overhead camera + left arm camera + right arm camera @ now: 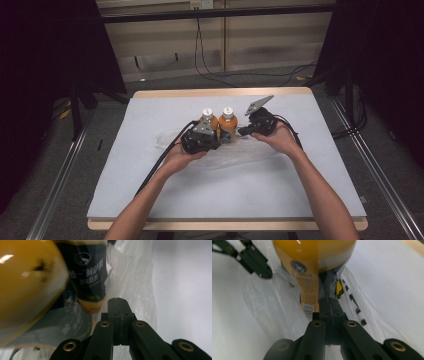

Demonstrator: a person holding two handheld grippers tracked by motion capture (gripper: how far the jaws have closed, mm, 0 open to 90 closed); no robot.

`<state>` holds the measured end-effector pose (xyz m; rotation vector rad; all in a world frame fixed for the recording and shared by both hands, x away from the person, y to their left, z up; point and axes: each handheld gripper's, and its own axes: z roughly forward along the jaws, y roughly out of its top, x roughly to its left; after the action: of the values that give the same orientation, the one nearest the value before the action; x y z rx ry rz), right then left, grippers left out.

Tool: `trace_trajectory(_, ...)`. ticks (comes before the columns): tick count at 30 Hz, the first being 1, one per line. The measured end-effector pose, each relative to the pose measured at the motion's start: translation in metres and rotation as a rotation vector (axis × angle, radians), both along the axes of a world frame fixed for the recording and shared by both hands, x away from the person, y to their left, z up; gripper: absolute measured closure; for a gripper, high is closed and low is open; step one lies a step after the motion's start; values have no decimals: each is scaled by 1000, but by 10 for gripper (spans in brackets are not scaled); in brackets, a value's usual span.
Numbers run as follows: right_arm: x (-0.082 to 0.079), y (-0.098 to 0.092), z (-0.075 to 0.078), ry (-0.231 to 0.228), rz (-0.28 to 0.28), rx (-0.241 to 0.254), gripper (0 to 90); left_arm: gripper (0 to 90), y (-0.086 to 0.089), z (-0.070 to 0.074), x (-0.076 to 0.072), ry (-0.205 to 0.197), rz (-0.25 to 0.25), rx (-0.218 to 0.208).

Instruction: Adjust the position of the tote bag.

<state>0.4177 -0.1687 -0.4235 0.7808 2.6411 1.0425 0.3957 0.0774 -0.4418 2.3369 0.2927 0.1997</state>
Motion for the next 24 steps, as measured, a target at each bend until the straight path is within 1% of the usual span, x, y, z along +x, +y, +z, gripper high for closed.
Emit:
trace_trajectory(1,3,3,0,4,0,-15,900,900,-1,-2,0,0,0,6)
trace_trajectory(2,7,6,-1,6,-6,-33,900,900,-3,-3,0,-12,-4,21)
trace_trajectory(3,11,7,-2,14,-20,-42,900,900,-4,-4,-2,-11,3,30)
trace_trajectory(4,16,7,-4,33,-25,-34,900,900,-4,-6,-1,-9,1,29)
trace_trajectory(5,20,7,-6,36,-37,-33,900,900,-4,-6,-2,-12,1,31)
trace_trajectory(6,22,6,-7,51,-50,-32,900,900,-3,-4,0,-17,-18,43)
trace_trajectory(7,23,7,-9,54,-52,-31,900,900,-1,-4,-1,-12,9,2)
trace_trajectory(8,26,8,-13,57,-44,-39,900,900,2,-1,1,-18,-4,10)
trace_trajectory(9,26,10,-16,61,-45,-49,900,900,3,1,1,-3,24,-44)
trace_trajectory(11,27,12,-18,63,-44,-59,900,900,6,4,1,-33,43,-55)
trace_trajectory(12,27,13,-19,73,-48,-60,900,900,7,6,2,-33,51,-59)
trace_trajectory(13,28,13,-21,71,-44,-58,900,900,7,5,4,-44,67,-56)
trace_trajectory(14,29,14,-22,72,-44,-51,900,900,6,3,5,-43,78,-43)
trace_trajectory(15,30,14,-24,72,-49,-47,900,900,4,-2,5,-47,87,-11)
trace_trajectory(16,31,14,-25,86,-60,-39,900,900,0,-7,4,-60,76,26)
trace_trajectory(17,32,14,-26,86,-55,-38,900,900,-2,-11,2,-72,68,53)
trace_trajectory(18,32,14,-27,98,-60,-31,900,900,-4,-14,2,-74,70,61)
trace_trajectory(19,34,14,-29,99,-62,-36,900,900,-7,-21,3,-64,72,69)
trace_trajectory(20,35,14,-30,100,-59,-34,900,900,-8,-23,3,-51,66,71)
trace_trajectory(21,35,14,-30,100,-59,-34,900,900,-8,-23,3,-51,66,71)
trace_trajectory(23,38,14,-31,104,-60,-37,900,900,-10,-27,2,-49,49,96)
trace_trajectory(24,39,15,-33,112,-65,-29,900,900,-11,-30,1,-35,47,88)
